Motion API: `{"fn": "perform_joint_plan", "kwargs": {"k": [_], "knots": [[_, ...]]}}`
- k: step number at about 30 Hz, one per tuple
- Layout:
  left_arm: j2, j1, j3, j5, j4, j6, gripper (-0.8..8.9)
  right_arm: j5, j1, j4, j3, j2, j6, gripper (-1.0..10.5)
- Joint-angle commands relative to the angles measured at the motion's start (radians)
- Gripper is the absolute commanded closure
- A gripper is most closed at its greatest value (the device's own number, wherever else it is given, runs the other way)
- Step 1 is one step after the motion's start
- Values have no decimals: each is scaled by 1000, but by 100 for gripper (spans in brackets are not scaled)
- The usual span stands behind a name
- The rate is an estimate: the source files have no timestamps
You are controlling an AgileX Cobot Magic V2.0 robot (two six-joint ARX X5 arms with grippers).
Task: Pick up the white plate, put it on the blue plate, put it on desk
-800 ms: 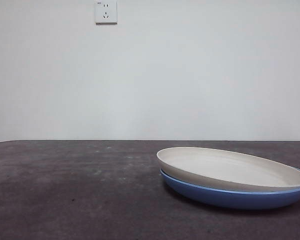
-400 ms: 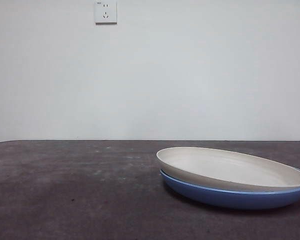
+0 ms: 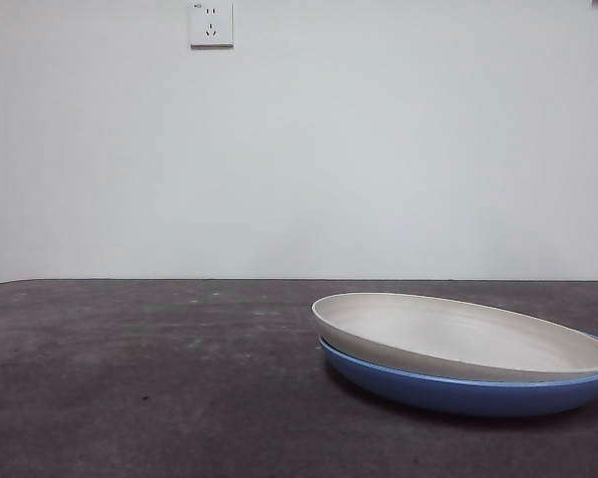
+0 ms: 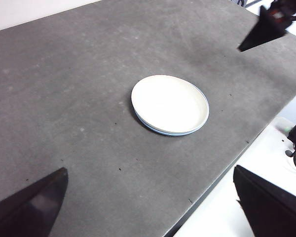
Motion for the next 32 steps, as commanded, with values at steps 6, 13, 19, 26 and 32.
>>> {"fn": "perform_joint_plan", "kwargs": {"k": [6, 13, 19, 26, 32], "knots": [[5, -7, 11, -2, 3, 8, 184, -120, -151, 80, 13, 240, -143, 393], [5, -7, 11, -2, 1, 5, 184, -214, -229, 137, 12, 418, -172, 393], [5, -7, 11, -2, 1, 5, 184, -288, -227, 205, -10, 506, -186, 395], [5, -7, 11, -2, 3, 5, 184, -289, -228, 270, -73, 578, -206, 413], [5, -7, 11, -3, 5, 5, 184, -319, -228, 369, -156, 592, -209, 413]]}}
